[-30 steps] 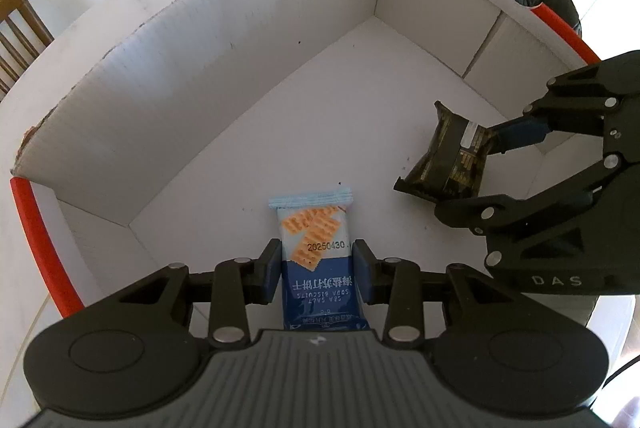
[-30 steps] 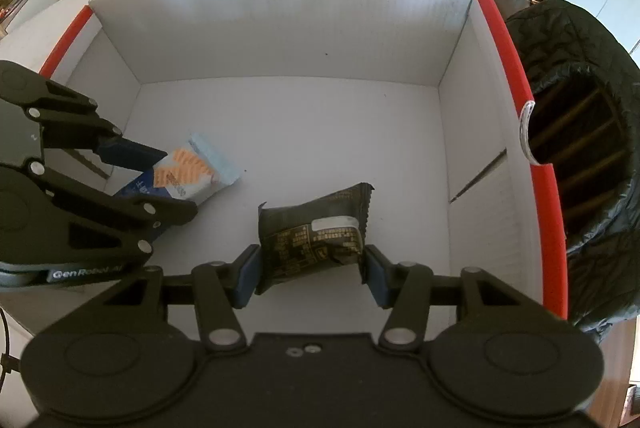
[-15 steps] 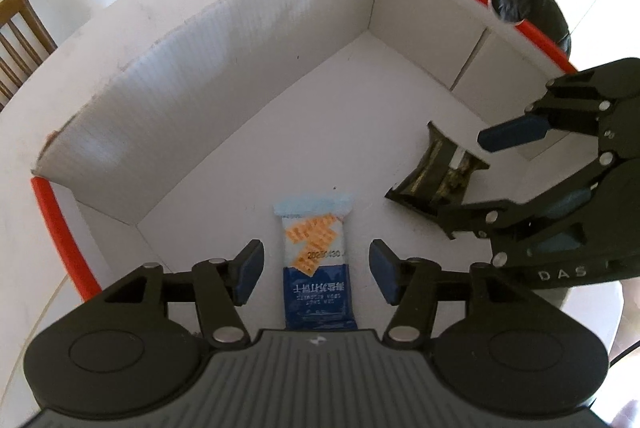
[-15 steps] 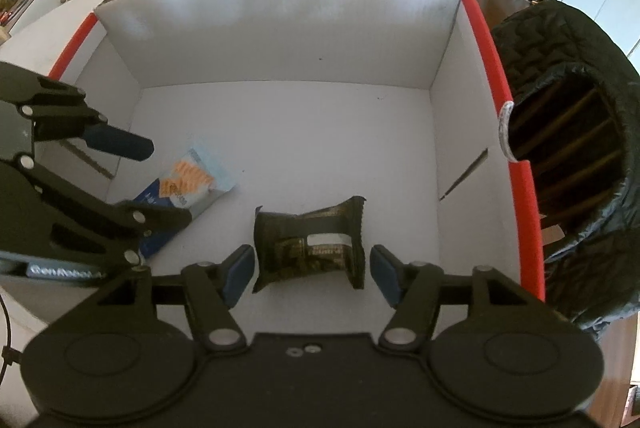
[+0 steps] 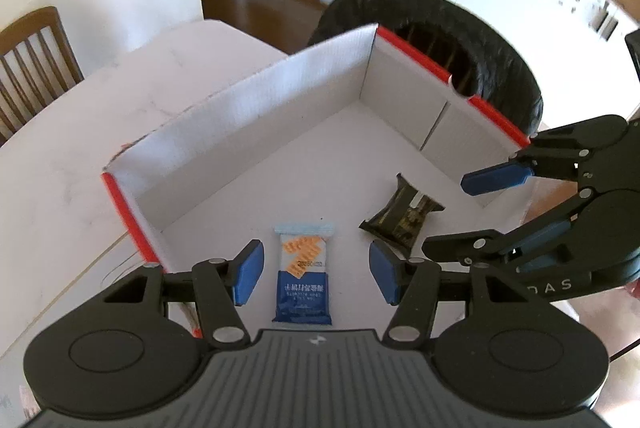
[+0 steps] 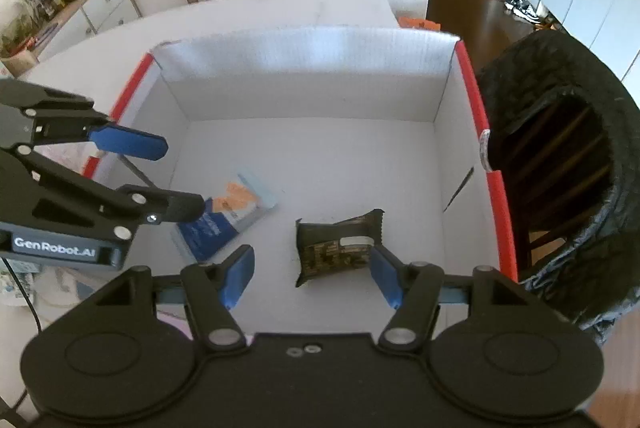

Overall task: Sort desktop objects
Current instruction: 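Lower and release the biscuit packet and dark snack into the red box, then move both grippers back over the snacks on the table, then grasp the white-grey bag with the left gripper while the right grasps the black seaweed bag, then carry the white-grey bag and black seaweed bag over the red box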

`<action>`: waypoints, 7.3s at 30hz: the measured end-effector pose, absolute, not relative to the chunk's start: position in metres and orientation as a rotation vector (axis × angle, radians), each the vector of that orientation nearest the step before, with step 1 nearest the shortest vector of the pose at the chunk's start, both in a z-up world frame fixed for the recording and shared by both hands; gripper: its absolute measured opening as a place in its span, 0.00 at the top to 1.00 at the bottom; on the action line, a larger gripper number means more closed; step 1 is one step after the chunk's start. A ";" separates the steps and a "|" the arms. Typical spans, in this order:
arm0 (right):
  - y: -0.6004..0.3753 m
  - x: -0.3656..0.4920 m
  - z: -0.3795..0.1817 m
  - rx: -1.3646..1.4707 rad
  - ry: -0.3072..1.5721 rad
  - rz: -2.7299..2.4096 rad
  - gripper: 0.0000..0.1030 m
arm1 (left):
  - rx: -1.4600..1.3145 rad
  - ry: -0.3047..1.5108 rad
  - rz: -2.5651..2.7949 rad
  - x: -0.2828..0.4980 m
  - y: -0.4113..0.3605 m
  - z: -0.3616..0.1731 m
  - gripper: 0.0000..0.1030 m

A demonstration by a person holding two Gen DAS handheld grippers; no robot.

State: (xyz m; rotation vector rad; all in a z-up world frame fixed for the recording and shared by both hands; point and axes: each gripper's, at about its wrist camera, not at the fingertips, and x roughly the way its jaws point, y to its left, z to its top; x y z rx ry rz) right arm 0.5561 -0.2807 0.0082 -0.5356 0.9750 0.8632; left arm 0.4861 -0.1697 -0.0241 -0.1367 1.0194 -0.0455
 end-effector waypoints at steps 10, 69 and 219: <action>-0.294 0.521 0.039 -0.493 0.883 0.866 0.31 | -0.154 0.939 -0.001 0.439 -0.165 0.005 0.41; -0.204 0.325 -0.002 -0.461 0.770 0.903 0.25 | -0.370 0.821 0.302 0.183 -0.028 -0.010 0.00; -0.284 0.405 0.040 -0.430 0.747 0.796 0.68 | -0.359 0.794 0.112 0.308 -0.103 0.031 0.66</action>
